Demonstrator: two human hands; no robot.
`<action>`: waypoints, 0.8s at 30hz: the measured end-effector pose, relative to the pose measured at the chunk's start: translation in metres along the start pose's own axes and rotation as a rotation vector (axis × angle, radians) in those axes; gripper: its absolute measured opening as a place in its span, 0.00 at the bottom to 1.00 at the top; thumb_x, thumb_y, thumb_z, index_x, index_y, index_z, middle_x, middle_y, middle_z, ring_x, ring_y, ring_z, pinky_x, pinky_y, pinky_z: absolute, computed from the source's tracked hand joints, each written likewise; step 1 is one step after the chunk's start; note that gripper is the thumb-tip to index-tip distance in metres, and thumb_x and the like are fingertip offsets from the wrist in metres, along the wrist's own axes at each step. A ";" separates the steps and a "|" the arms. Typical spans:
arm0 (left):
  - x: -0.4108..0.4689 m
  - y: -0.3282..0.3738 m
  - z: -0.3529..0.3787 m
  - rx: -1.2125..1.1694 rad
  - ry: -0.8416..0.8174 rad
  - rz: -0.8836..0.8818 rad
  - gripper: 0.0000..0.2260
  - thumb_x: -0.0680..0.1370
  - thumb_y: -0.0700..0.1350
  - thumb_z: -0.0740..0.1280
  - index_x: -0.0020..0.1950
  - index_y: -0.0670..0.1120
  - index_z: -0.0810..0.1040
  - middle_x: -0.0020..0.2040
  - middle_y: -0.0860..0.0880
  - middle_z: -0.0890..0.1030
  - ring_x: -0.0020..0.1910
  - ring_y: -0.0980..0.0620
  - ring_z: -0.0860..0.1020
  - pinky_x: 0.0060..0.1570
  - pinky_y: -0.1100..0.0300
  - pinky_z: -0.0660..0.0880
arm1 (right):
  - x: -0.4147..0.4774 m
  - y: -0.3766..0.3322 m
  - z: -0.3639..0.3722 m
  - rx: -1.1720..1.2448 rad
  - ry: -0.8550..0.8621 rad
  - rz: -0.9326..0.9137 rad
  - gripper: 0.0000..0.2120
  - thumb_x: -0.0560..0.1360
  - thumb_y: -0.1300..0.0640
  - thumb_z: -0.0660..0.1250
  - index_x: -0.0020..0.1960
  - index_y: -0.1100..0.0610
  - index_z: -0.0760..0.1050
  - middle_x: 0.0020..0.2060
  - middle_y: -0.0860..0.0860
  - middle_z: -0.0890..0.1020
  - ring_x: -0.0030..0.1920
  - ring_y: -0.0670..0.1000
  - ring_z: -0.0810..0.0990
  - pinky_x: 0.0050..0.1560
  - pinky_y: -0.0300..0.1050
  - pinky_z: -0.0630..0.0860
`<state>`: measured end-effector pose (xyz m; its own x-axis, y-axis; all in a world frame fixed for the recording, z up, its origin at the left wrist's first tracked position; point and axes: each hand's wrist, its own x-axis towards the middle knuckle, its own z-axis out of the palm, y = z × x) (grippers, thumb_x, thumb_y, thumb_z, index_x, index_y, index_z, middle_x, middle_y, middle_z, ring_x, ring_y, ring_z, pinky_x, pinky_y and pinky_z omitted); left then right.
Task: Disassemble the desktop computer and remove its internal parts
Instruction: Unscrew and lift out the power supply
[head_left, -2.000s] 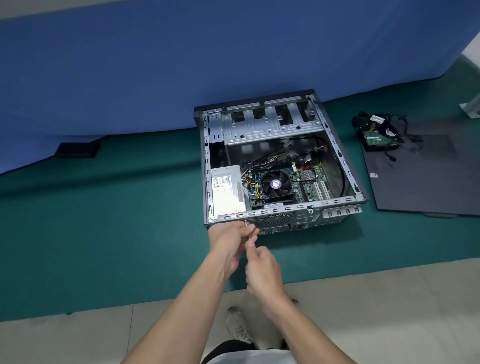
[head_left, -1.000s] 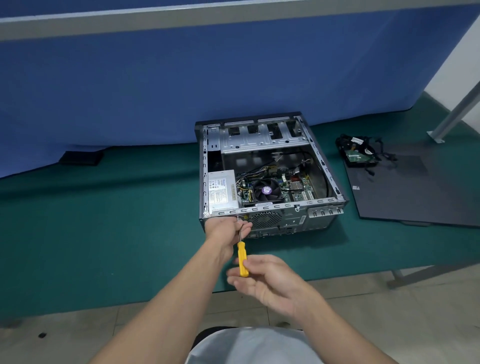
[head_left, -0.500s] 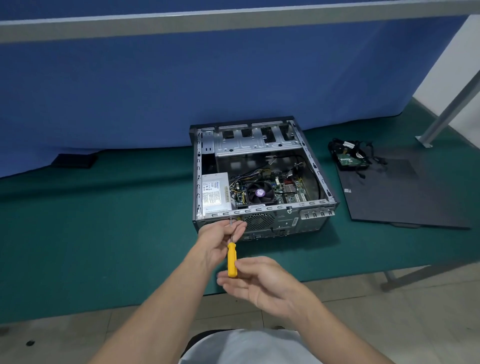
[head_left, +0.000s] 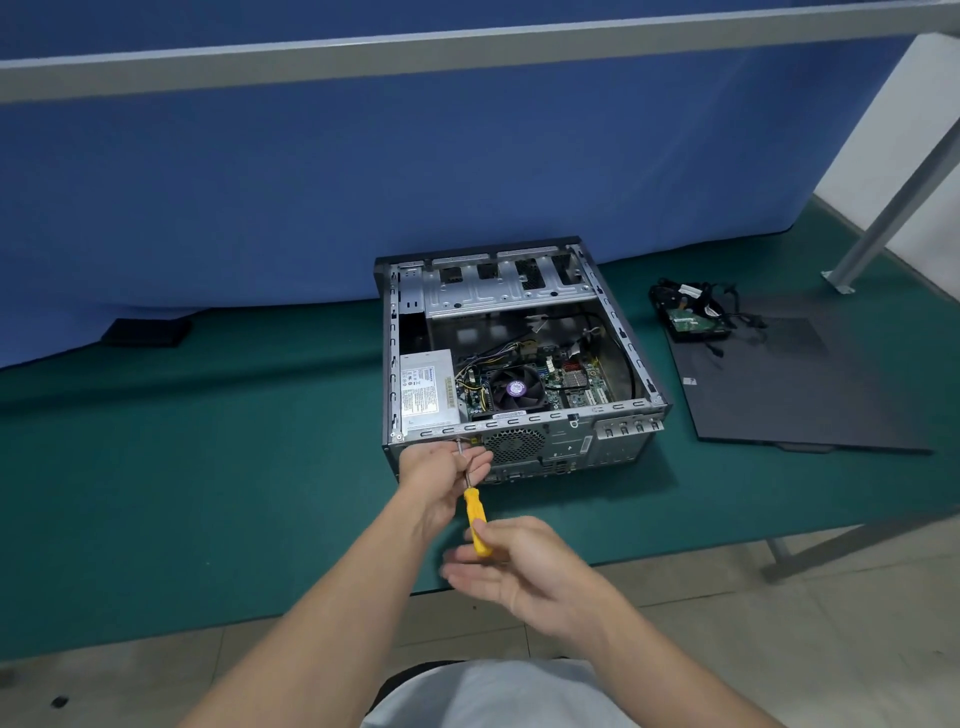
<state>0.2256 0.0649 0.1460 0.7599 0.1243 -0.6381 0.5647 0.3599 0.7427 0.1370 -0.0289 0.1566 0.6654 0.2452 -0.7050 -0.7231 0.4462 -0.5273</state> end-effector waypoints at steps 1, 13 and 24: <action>0.001 0.000 -0.001 -0.023 -0.013 -0.009 0.12 0.78 0.22 0.53 0.44 0.36 0.69 0.47 0.32 0.78 0.49 0.36 0.80 0.39 0.56 0.80 | -0.001 -0.002 -0.001 0.080 -0.042 0.016 0.07 0.79 0.67 0.61 0.53 0.71 0.72 0.41 0.65 0.80 0.38 0.60 0.84 0.38 0.47 0.82; 0.003 -0.002 0.000 0.042 0.059 0.038 0.10 0.78 0.23 0.55 0.53 0.34 0.69 0.45 0.34 0.79 0.46 0.40 0.81 0.40 0.57 0.82 | 0.005 0.003 0.003 -0.023 0.002 -0.026 0.08 0.80 0.65 0.61 0.54 0.70 0.71 0.45 0.65 0.79 0.42 0.60 0.84 0.44 0.48 0.82; 0.009 -0.007 0.001 0.176 0.192 0.096 0.06 0.77 0.25 0.62 0.48 0.35 0.75 0.43 0.37 0.82 0.40 0.46 0.84 0.39 0.57 0.82 | 0.011 0.007 0.006 -0.340 0.135 -0.118 0.06 0.78 0.62 0.65 0.49 0.66 0.74 0.39 0.58 0.81 0.38 0.55 0.85 0.49 0.49 0.82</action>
<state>0.2287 0.0624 0.1357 0.7471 0.3296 -0.5772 0.5528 0.1742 0.8149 0.1408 -0.0176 0.1480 0.7338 0.0834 -0.6742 -0.6782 0.1484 -0.7198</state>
